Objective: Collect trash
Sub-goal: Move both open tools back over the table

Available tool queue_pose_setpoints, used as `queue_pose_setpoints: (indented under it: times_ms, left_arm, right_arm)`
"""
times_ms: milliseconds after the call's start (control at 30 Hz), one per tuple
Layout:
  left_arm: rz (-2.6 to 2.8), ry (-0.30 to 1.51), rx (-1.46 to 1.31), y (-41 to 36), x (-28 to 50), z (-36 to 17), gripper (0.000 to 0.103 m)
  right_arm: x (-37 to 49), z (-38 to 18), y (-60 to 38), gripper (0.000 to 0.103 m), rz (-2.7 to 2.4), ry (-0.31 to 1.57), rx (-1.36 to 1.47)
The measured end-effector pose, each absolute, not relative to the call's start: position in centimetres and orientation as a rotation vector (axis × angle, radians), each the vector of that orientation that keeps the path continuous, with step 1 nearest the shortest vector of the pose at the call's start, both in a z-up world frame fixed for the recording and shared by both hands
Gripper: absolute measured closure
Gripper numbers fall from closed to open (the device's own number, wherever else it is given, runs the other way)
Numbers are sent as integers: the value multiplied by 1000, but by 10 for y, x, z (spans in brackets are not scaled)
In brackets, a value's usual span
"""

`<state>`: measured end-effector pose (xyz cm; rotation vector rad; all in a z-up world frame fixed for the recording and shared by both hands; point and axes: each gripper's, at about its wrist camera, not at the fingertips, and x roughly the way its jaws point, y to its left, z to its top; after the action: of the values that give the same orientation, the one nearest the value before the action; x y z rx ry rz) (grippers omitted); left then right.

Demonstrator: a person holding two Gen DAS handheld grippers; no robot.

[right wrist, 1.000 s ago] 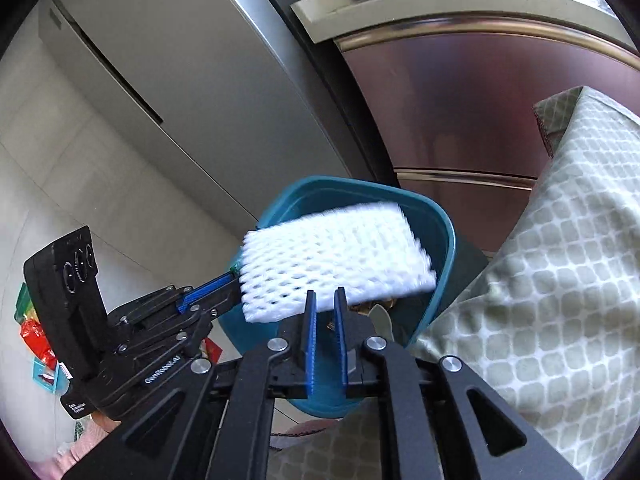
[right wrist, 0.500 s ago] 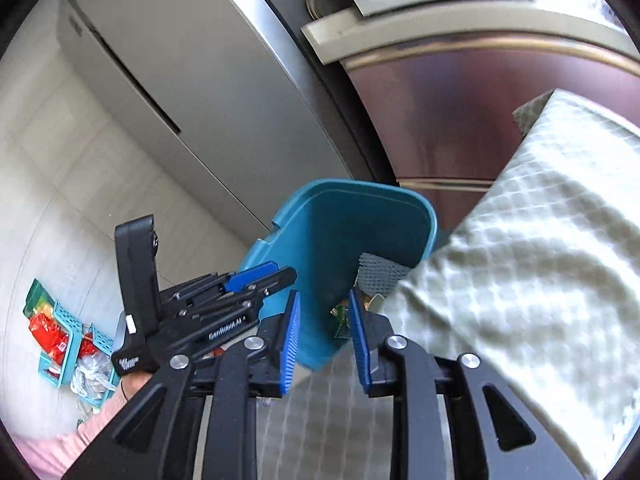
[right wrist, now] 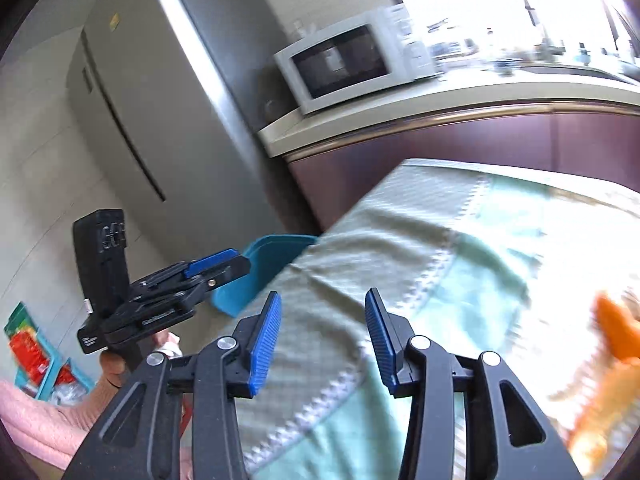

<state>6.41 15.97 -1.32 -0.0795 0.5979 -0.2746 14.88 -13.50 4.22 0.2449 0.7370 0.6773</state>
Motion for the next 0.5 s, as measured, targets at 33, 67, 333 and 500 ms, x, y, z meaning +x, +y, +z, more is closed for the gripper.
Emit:
queue_pose_setpoints:
  times_ms: [33,67,333,500]
  left_arm:
    - [-309,600,-70,144,65,-12,59]
    - [-341,602,-61,130,65,-10,59]
    - [-539,648,-3,19,62,-17,59]
    - [-615,686,20,-31,73,-29,59]
  right_arm:
    - [144,42,-152,62,645,732,254]
    - [139,41,-167,62,607,727,263]
    - [106,37,-277,62,352,674,314]
    - [95,36,-334,58,177,626,343]
